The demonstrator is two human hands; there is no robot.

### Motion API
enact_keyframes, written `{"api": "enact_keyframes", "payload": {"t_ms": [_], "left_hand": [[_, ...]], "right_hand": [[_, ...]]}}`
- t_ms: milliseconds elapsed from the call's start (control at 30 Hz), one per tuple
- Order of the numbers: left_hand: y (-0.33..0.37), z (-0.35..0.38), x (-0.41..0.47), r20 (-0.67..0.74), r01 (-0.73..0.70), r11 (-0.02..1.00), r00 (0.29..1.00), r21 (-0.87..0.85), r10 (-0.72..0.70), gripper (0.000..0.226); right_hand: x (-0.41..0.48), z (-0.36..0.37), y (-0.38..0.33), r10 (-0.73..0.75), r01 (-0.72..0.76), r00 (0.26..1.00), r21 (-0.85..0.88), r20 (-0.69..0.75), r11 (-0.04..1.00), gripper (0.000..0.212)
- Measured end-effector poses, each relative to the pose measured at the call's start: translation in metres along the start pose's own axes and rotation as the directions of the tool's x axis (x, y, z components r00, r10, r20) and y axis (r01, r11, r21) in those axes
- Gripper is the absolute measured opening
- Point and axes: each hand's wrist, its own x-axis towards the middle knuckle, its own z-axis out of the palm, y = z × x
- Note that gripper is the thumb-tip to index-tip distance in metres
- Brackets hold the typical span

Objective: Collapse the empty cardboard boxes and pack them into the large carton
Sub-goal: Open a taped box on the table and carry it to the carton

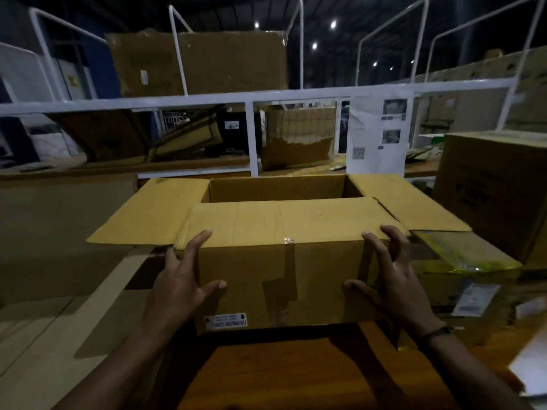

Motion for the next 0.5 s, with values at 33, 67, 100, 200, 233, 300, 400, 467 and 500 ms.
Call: {"api": "enact_keyframes", "payload": {"t_ms": [33,67,100,200,233,300,400,467,500], "left_hand": [[0.006,-0.008,0.008,-0.012,-0.008,1.000,1.000,-0.002,0.008,0.112],[0.012,-0.015,0.016,-0.023,-0.014,1.000,1.000,-0.002,0.014,0.112],[0.018,-0.023,0.023,-0.034,-0.022,1.000,0.999,0.001,0.022,0.112],[0.033,-0.044,0.046,-0.073,-0.059,0.998,0.996,0.008,0.059,0.110],[0.038,-0.051,0.053,-0.081,-0.067,0.998,0.994,0.006,0.067,0.110],[0.049,-0.064,0.066,-0.082,-0.078,0.997,0.994,-0.002,0.077,0.110],[0.061,-0.083,0.080,-0.104,-0.100,0.995,0.990,0.000,0.099,0.111],[0.068,-0.095,0.088,-0.117,-0.124,0.992,0.985,-0.004,0.123,0.111],[0.073,-0.102,0.092,-0.123,-0.138,0.990,0.983,-0.005,0.136,0.111]], "right_hand": [[0.010,-0.006,-0.002,0.000,0.000,1.000,0.003,-0.011,1.000,0.102],[0.021,-0.011,-0.004,-0.007,0.007,1.000,0.002,-0.021,1.000,0.102],[0.032,-0.017,-0.005,-0.021,0.020,0.999,-0.005,-0.031,1.000,0.102],[0.068,-0.036,-0.008,-0.061,0.060,0.997,-0.040,-0.046,0.997,0.105],[0.079,-0.042,-0.008,-0.069,0.067,0.997,-0.048,-0.044,0.997,0.107],[0.098,-0.055,-0.011,-0.092,0.089,0.995,-0.068,-0.049,0.994,0.108],[0.124,-0.075,-0.018,-0.142,0.135,0.988,-0.102,-0.064,0.986,0.109],[0.140,-0.090,-0.024,-0.157,0.148,0.985,-0.117,-0.069,0.982,0.111],[0.147,-0.097,-0.027,-0.161,0.151,0.984,-0.120,-0.072,0.981,0.113]]}}
